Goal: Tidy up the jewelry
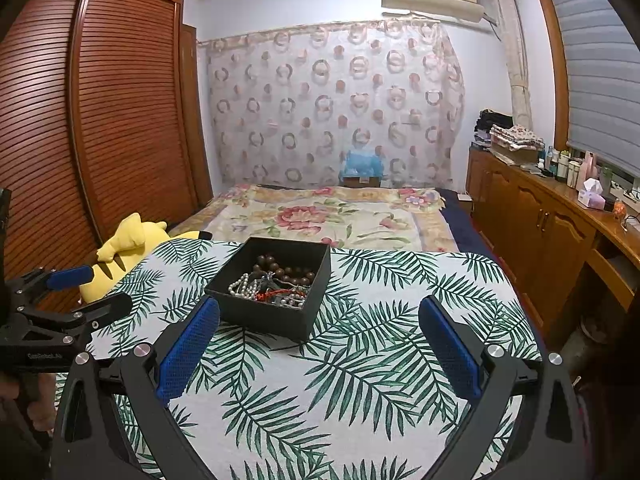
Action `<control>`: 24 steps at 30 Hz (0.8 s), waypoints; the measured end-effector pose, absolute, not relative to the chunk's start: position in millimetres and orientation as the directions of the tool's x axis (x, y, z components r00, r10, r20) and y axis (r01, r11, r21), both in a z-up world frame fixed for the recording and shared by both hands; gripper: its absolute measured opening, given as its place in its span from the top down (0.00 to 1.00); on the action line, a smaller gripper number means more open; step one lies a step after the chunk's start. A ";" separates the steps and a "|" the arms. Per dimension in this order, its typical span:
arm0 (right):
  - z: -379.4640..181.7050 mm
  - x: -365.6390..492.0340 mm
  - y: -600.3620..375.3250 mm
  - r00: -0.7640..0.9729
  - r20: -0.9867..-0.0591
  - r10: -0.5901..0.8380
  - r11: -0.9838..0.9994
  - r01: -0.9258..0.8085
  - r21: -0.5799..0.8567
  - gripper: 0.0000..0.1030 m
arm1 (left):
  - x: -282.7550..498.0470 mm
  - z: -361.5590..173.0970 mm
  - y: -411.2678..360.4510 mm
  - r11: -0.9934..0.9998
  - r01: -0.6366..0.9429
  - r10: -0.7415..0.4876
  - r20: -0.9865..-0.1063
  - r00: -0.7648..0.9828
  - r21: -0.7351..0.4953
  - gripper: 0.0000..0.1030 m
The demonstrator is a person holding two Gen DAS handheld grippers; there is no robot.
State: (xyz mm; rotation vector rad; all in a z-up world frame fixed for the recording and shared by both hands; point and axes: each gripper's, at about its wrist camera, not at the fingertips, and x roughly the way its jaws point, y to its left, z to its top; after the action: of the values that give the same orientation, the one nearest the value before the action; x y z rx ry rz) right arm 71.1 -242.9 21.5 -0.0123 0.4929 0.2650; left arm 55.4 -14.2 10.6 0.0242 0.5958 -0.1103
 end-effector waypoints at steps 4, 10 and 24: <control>21.8 71.1 -243.1 0.848 -0.469 0.247 0.966 -0.254 0.051 0.02 | 55.1 10.9 -14.1 0.994 0.111 -0.098 -0.560 0.823 -0.011 0.08; 21.7 71.1 -243.6 0.848 -0.468 0.247 0.966 -0.254 0.051 0.02 | 53.4 12.0 -14.9 0.994 0.111 -0.099 -0.557 0.824 -0.014 0.08; 20.0 71.4 -244.8 0.848 -0.469 0.247 0.966 -0.253 0.052 0.02 | 48.7 19.9 -19.2 0.994 0.106 -0.101 -0.545 0.832 -0.022 0.08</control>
State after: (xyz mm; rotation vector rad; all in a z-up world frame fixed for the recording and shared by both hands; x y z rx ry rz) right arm 71.4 -244.8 20.0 -0.0118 0.4923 0.2636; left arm 48.7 -19.2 19.9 0.0092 0.5773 -0.1095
